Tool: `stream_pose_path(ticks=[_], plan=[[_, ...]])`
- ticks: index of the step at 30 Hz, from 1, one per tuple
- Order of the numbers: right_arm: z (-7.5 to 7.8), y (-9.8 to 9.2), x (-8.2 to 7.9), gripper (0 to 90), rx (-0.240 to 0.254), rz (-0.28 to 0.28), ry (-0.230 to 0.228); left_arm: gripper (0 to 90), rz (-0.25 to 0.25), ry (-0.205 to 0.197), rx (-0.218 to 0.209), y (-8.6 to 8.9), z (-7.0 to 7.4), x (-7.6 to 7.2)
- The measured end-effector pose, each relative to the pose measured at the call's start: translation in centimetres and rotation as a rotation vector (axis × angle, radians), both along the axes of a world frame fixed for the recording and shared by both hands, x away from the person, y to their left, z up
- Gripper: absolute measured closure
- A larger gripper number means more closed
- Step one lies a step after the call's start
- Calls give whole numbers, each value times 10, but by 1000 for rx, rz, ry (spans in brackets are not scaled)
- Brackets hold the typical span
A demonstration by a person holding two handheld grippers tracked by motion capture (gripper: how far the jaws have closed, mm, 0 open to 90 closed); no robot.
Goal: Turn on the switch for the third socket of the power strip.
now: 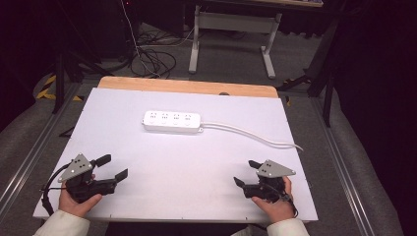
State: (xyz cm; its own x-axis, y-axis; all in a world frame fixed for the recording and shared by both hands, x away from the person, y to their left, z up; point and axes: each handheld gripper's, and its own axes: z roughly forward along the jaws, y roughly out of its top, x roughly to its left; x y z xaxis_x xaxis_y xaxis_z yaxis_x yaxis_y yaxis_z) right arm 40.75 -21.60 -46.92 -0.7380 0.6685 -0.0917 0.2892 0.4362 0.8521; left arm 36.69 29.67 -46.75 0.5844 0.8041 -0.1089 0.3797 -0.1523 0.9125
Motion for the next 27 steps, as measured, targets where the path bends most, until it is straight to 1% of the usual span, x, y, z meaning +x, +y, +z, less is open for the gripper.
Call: stream_pose_path(ticks=[1, 2, 3, 4, 8, 13, 14, 16, 18, 21, 27], plan=[[0, -1, 0, 231, 0, -4, 0, 176, 0, 0, 0, 0, 0, 0], [1, -1, 0, 232, 0, -8, -3, 176, 0, -8, 25, -1, 0, -1], [1, -2, 0, 232, 4, -8, -6, 176, 1, -11, 29, -1, 0, -1], [1, -2, -1, 232, 5, -9, -6, 176, -1, -14, 19, -1, 0, -1], [1, -3, -1, 238, 7, -11, -8, 174, -4, -15, 23, -2, 1, -1], [1, -2, -1, 242, 0, -13, -8, 175, 3, -7, 18, -1, 1, -1], [1, -3, -1, 242, 2, -12, -7, 177, 5, 2, 28, -2, 2, 0], [1, -3, -1, 242, 3, -12, -1, 178, -2, 8, 32, -3, 2, 1], [0, -3, -1, 242, 0, -13, -1, 178, -4, 12, 26, -3, 2, 1], [1, -3, -1, 244, 3, -16, -1, 178, 0, 11, 26, -5, 5, 2], [1, -4, -3, 245, -2, -14, -1, 179, 4, 7, 48, -6, 13, 3]])
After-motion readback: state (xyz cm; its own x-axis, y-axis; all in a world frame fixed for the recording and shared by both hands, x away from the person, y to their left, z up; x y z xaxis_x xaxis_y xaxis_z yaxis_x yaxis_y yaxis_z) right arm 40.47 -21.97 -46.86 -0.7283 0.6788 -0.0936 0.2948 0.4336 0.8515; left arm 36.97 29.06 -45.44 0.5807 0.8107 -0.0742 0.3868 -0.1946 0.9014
